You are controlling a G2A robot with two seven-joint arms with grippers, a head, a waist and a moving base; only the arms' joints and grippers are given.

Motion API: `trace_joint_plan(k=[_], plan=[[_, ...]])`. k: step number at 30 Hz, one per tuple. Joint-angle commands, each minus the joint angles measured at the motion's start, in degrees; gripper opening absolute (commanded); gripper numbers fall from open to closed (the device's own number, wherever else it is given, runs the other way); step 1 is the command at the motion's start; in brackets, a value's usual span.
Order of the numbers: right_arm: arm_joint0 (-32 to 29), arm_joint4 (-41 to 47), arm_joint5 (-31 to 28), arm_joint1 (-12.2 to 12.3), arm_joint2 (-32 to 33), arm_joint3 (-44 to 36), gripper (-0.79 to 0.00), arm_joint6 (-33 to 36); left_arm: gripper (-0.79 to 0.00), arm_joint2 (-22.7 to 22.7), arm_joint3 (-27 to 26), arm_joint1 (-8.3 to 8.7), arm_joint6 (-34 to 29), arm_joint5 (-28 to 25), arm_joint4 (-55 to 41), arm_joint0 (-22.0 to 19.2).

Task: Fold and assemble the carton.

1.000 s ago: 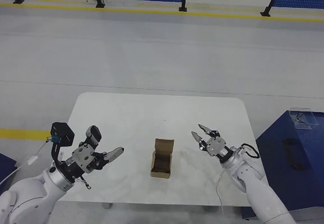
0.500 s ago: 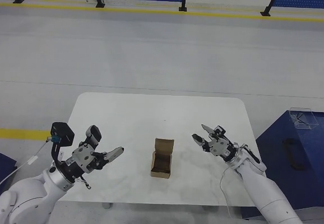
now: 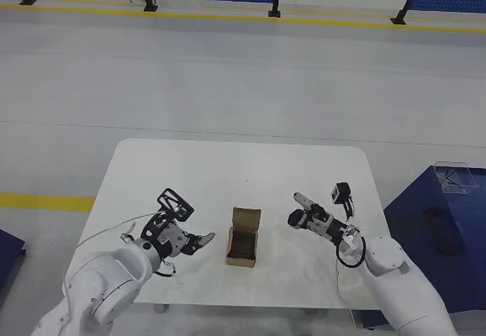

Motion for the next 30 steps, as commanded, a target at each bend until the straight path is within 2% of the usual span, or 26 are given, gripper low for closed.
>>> trace_joint_plan(k=[1, 4, 7, 13, 20, 30], plan=[[-1.29, -10.54, 0.76, 0.08, -0.66, -2.55, 0.000, -4.71, 0.000, 4.80, 3.63, -0.65, -0.60, 1.92, 6.50, -3.48], [-2.28, -19.52, 1.55, 0.04, -2.08, -5.02, 0.000, -8.77, 0.000, 9.54, 8.37, -1.67, -3.69, 4.89, 12.21, -7.06], [-3.23, -27.70, 2.50, -0.13, -3.63, -6.66, 0.000, -13.09, 0.000, 11.95, 11.01, -2.55, -3.50, 4.10, 10.66, -9.58], [-2.73, -31.34, 5.40, -0.55, -5.71, -6.95, 0.000, -10.40, 0.000, 15.11, 13.27, -3.55, -3.71, 1.56, 11.25, -11.91], [-1.56, -35.88, 8.25, -1.09, -7.67, -5.85, 0.000, -9.23, 0.000, 17.82, 16.17, -4.75, -2.88, 1.70, 12.24, -13.81], [0.04, -39.14, 9.38, -2.29, -10.85, -4.08, 0.000, -9.19, 0.000, 21.08, 19.92, -6.58, -2.82, 3.08, 13.90, -16.15]])
